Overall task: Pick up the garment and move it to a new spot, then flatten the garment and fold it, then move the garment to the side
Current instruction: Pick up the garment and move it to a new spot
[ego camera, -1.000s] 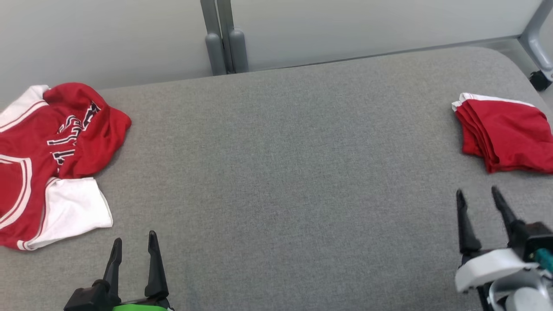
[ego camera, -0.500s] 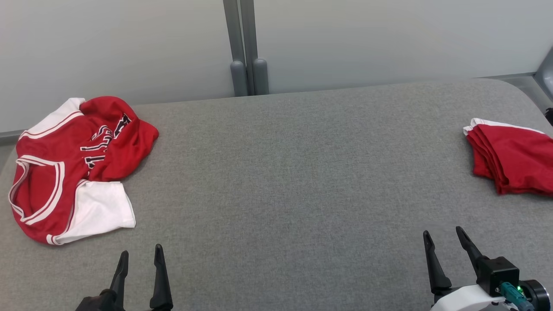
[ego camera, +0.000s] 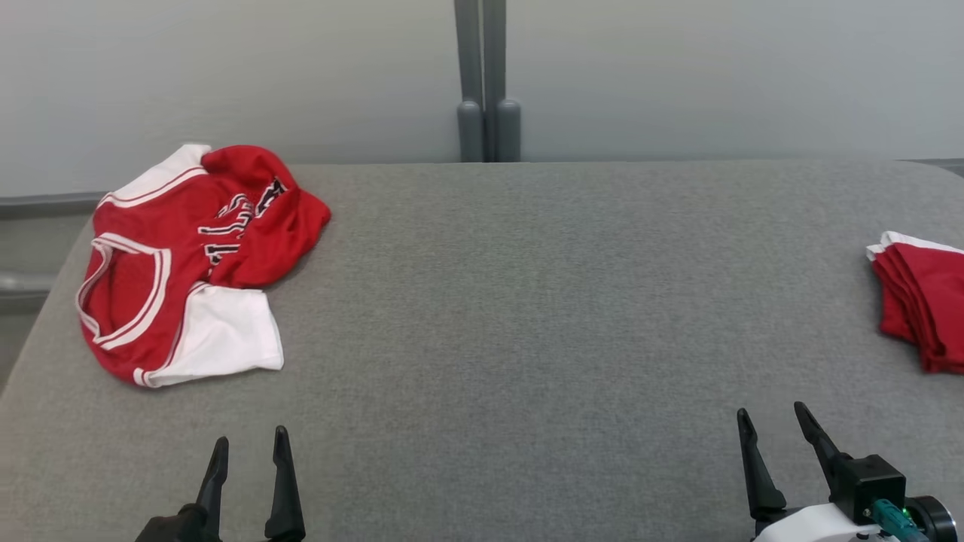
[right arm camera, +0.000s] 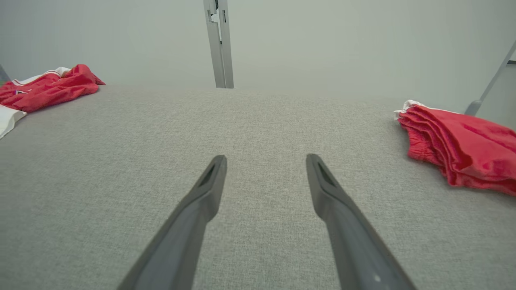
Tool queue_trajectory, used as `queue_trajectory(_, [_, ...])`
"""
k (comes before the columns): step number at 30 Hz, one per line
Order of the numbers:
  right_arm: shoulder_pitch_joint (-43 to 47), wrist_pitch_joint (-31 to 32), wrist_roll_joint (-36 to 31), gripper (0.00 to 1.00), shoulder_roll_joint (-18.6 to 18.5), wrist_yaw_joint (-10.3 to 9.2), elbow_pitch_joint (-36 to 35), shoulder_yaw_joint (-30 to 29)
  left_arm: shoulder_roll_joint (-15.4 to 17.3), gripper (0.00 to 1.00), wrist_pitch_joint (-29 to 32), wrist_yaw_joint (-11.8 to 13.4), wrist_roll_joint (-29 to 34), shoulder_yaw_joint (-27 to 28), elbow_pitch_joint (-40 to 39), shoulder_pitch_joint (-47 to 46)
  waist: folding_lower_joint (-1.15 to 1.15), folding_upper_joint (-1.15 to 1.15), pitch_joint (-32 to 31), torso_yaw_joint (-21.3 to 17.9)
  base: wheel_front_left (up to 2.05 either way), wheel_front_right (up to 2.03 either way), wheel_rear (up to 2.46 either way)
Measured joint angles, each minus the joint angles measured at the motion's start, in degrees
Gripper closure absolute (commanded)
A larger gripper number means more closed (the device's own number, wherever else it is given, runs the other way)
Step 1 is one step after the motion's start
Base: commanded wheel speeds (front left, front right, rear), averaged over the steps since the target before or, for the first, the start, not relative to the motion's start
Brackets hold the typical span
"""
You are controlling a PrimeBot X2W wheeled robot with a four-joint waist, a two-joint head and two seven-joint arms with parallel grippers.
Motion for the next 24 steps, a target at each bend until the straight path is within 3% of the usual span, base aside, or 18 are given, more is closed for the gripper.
queue_trajectory(12, [-1.7,0.0,0.7,0.00,-0.2,0.00,-0.1,2.8,0.0,0.00,0.0,0.2,-0.2,0.4,-0.5,1.2,0.00,0.00,0.6,11.1,0.00,0.00,0.00])
queue_trajectory(19, [-3.8,0.0,1.1,0.00,-2.6,0.00,-1.4,3.0,0.0,0.00,0.0,2.0,-2.5,-0.5,-1.8,-2.8,0.00,0.00,4.2,13.2,0.00,0.00,0.00])
queue_trajectory(24, [-7.7,0.0,1.9,0.00,-6.8,0.00,-2.8,2.8,0.0,0.00,0.0,4.1,-3.8,-2.8,4.2,-13.9,0.00,0.00,8.9,13.5,0.00,0.00,0.00])
